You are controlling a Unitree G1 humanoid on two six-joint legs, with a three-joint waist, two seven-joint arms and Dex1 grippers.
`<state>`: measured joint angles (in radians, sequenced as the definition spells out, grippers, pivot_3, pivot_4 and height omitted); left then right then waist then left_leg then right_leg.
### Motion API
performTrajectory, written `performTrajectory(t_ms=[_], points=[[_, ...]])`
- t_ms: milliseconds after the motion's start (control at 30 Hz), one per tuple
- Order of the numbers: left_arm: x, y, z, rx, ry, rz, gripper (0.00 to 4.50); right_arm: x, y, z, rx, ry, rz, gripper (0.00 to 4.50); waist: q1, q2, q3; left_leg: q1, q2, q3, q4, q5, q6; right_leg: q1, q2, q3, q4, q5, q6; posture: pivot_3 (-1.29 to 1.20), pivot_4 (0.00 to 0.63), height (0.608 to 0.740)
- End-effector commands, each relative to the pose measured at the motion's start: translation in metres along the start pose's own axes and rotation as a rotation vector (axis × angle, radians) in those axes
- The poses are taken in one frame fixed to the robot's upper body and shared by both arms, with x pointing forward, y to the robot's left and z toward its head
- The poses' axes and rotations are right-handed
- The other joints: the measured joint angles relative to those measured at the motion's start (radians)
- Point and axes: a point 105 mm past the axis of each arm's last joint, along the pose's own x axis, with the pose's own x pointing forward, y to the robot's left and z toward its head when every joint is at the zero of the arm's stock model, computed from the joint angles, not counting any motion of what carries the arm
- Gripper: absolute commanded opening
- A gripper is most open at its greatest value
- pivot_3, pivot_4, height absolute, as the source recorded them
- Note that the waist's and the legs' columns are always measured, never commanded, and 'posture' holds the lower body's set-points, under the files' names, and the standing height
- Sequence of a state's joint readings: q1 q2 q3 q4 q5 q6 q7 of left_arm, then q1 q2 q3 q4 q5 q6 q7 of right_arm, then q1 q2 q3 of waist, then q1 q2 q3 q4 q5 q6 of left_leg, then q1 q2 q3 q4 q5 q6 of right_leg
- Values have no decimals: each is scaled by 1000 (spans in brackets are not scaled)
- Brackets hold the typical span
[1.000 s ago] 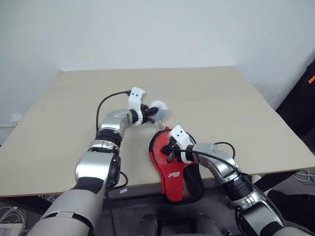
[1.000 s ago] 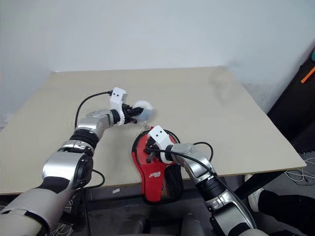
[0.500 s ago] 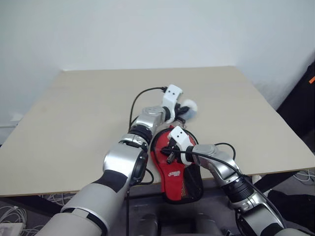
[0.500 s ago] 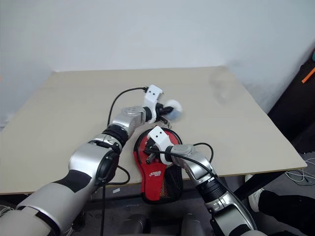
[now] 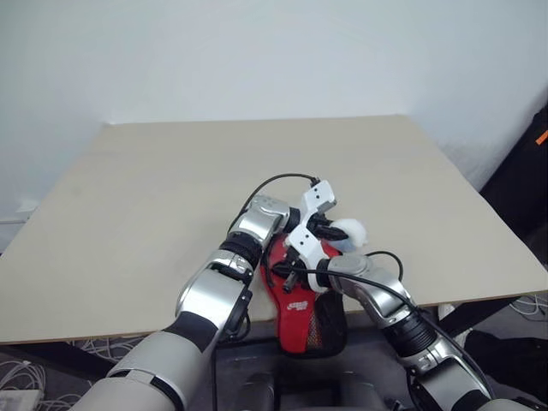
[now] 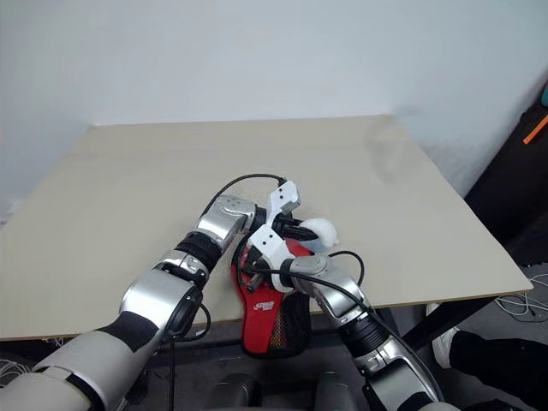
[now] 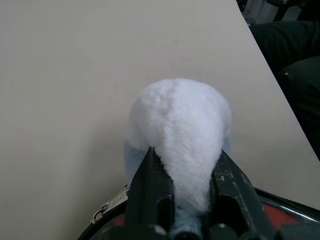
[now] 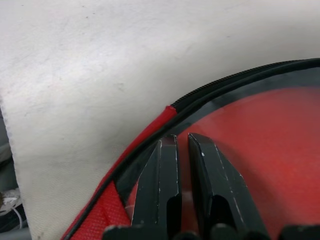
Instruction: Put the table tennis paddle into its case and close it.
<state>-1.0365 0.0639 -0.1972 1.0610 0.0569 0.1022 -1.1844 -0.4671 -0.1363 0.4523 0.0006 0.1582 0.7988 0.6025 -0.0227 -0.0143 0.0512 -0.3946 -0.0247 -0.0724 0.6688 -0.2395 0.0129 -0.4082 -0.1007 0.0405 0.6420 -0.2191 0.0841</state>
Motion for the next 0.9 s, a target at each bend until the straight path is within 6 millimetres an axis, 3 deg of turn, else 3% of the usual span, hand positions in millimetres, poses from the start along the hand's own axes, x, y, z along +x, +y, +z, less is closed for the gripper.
performTrajectory(t_ms=[33, 133, 467, 567, 767, 900], points=[[-13, 5, 0, -5, 5, 8, 1517, -7, -16, -7, 24, 30, -58, 369, 0, 0, 0, 0, 0, 0, 0, 0, 0, 0, 0, 0, 0, 0, 0, 0, 0, 698], [-23, 15, 11, -18, -31, 51, 2581, -7, -16, -8, 22, 32, -53, 369, 1, 0, 0, 0, 0, 0, 0, 0, 0, 0, 0, 0, 0, 0, 0, 0, 0, 698], [-62, 35, 55, -32, -187, 128, 2581, -19, -7, -1, 1, 22, 3, 369, 1, 0, 0, 0, 0, -1, 1, 0, 0, 0, 0, 0, 0, 0, 0, 0, 0, 698], [-71, 36, 72, -39, -260, 123, 2001, -40, 0, 7, -23, 16, 56, 941, 2, 0, 0, 0, 0, -1, 1, 0, 0, 0, 0, 0, 0, 0, 0, 0, 0, 698], [-69, 28, 73, -46, -278, 82, 161, -86, 1, 24, -115, 14, 95, 3003, 2, -1, 1, -2, 0, -1, 1, 0, 0, -1, 0, -1, 0, 0, 0, 0, 0, 698], [-61, 19, 66, -62, -267, 36, 0, -105, -10, 38, -164, 9, 79, 4373, 1, -1, 1, -1, 0, 0, 1, 0, 0, 0, 0, -1, 0, 0, 0, 0, 0, 698]])
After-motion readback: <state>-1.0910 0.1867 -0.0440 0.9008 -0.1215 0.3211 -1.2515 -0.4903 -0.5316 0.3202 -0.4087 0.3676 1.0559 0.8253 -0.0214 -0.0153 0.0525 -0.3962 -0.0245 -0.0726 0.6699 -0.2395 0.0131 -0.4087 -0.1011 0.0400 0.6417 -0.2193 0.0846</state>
